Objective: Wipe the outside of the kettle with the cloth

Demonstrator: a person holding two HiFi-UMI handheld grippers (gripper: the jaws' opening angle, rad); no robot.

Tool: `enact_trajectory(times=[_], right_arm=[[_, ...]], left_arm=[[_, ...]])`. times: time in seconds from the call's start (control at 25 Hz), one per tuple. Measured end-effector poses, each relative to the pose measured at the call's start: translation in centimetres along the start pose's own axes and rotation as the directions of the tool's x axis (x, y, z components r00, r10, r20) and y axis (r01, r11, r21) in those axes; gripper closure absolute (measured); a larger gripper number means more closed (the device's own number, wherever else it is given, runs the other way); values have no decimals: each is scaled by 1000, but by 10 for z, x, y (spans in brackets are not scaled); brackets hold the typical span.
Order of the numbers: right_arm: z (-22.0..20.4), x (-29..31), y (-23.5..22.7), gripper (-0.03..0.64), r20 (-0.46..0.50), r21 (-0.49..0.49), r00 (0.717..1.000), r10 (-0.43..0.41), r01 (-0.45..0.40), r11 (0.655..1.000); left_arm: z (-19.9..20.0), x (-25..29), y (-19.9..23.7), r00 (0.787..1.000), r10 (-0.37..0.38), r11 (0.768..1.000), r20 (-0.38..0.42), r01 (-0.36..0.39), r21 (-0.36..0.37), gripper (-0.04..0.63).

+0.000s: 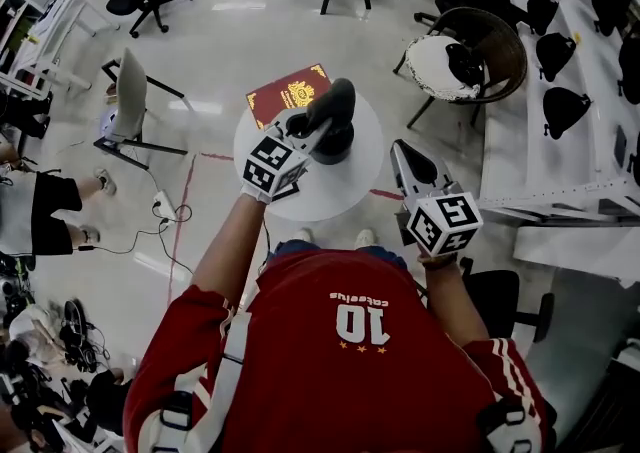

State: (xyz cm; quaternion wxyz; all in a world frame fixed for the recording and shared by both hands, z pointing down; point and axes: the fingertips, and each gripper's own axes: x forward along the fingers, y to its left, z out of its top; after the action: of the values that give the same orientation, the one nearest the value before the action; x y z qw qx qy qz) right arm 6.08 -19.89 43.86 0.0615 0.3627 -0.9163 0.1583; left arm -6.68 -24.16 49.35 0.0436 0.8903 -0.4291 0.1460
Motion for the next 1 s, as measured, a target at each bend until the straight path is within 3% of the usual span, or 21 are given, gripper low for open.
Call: enact_trajectory(times=[0.28,0.6,1.0], right_arm=[[-3,18,39,600,7,4,998,-56,56,998],[-18,29,65,600,0,20,988,-157,157,987],[-38,43,79,600,-41,54,966,-254,256,965]], left_arm=[[-4,-35,46,1000,-21,1000,23,21,-17,549],[-28,-42,88,997,-81,997,-1,81,6,549],[-88,-3,131,977,-178,982,-113,184,45,549]])
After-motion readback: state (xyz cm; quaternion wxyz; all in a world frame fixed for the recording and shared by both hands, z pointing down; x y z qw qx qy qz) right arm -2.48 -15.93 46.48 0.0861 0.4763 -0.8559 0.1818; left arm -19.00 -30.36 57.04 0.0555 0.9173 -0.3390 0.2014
